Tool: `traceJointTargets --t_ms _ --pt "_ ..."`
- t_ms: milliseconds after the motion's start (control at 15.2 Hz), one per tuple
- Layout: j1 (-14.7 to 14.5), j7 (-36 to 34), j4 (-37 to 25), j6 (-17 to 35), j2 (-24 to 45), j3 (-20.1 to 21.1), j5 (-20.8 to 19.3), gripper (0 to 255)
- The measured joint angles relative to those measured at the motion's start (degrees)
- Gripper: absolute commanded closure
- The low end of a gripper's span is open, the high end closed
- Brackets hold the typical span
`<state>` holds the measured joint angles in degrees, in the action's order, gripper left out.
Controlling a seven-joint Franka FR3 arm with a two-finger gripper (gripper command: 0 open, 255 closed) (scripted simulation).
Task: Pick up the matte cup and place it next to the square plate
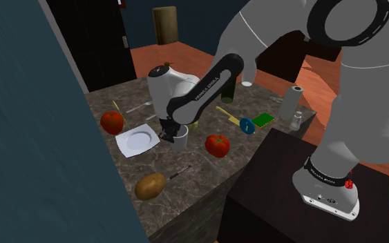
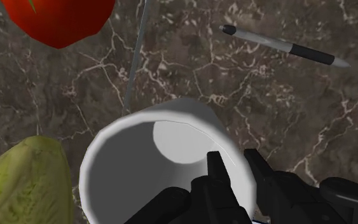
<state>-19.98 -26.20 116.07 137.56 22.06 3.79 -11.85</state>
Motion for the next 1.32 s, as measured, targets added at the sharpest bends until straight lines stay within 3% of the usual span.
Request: traceJointTargets --t_ms 594,660,1056,1320 --pt "-0.2 -0.7 0.3 2.1 1.8 -0.2 -0.5 255" --pt "-0.2 -0.7 0.3 2.1 1.8 -0.2 -0.5 0" --pt "-0.2 -0.7 0.3 2.1 1.8 -0.2 -0.5 0" --pt "-0.3 0.0 -0.3 -2.4 -2.2 0.4 0.5 0"
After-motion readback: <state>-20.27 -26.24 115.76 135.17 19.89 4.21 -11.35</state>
